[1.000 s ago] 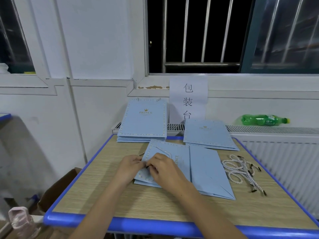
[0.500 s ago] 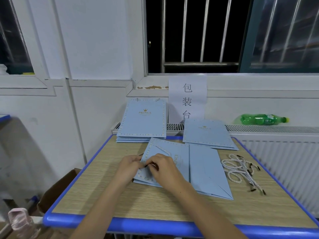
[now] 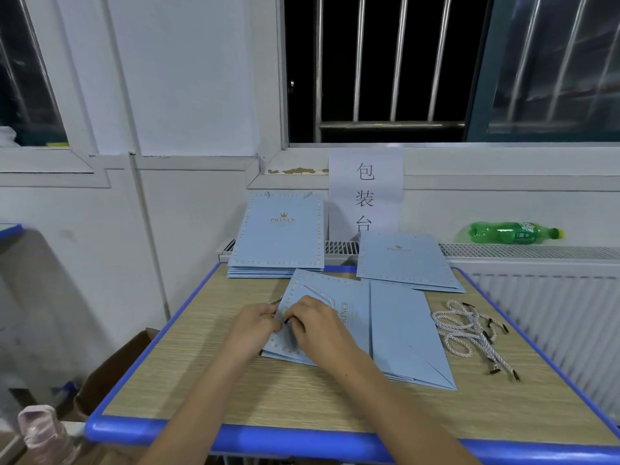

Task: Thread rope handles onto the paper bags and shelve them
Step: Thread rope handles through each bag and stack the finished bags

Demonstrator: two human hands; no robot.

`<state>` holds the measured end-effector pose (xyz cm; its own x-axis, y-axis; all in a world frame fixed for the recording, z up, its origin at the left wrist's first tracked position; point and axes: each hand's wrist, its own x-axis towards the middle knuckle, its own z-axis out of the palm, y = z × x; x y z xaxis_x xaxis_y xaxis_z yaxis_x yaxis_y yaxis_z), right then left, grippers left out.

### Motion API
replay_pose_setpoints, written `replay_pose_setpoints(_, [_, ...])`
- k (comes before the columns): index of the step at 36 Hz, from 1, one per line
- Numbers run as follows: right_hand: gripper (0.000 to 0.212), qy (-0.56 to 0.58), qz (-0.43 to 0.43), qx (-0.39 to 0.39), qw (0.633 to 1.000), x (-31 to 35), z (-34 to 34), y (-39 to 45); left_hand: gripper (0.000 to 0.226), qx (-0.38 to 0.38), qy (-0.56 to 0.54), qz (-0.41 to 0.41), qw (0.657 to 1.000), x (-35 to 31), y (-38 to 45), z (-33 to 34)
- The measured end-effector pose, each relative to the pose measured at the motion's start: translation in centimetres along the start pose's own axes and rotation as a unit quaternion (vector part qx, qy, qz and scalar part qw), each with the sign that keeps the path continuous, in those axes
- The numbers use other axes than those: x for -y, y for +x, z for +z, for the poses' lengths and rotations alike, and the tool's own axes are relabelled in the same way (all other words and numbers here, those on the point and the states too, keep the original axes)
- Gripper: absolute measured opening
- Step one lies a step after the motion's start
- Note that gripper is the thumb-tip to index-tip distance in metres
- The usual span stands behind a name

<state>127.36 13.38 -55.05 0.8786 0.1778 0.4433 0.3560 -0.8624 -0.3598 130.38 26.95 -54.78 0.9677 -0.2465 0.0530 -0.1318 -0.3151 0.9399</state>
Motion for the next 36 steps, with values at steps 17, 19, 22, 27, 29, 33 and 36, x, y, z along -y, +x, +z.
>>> replay_pose_setpoints(17, [0.033, -0.028, -0.041, 0.027, 0.998, 0.0, -0.3, 0.8, 0.025, -0.035, 0.008, 0.01, 0.999, 0.7, 0.7, 0.3])
replay_pose_setpoints(19, [0.032, -0.011, -0.035, 0.022, 0.999, 0.0, -0.3, 0.8, 0.023, -0.043, 0.012, 0.015, 0.999, 0.8, 0.7, 0.3])
replay_pose_setpoints(22, [0.03, 0.005, -0.028, 0.015, 0.999, 0.0, -0.3, 0.8, 0.019, -0.056, 0.018, 0.025, 0.998, 0.9, 0.8, 0.4])
replay_pose_setpoints(27, [0.03, 0.027, -0.014, 0.008, 0.999, -0.2, 0.0, 0.6, 0.026, -0.061, 0.014, 0.033, 0.997, 1.0, 0.7, 0.4])
replay_pose_setpoints(29, [0.028, 0.039, -0.009, 0.006, 0.999, -0.2, 0.3, 0.5, 0.029, -0.061, 0.018, 0.036, 0.997, 0.9, 0.7, 0.5])
replay_pose_setpoints(33, [0.026, 0.053, -0.002, -0.002, 0.999, -0.1, 0.6, 0.7, 0.022, -0.07, 0.022, 0.032, 0.997, 1.0, 0.7, 0.5])
replay_pose_setpoints(36, [0.027, 0.052, 0.002, -0.006, 0.999, -0.1, 0.7, 0.8, 0.02, -0.073, 0.016, 0.03, 0.997, 1.0, 0.8, 0.5])
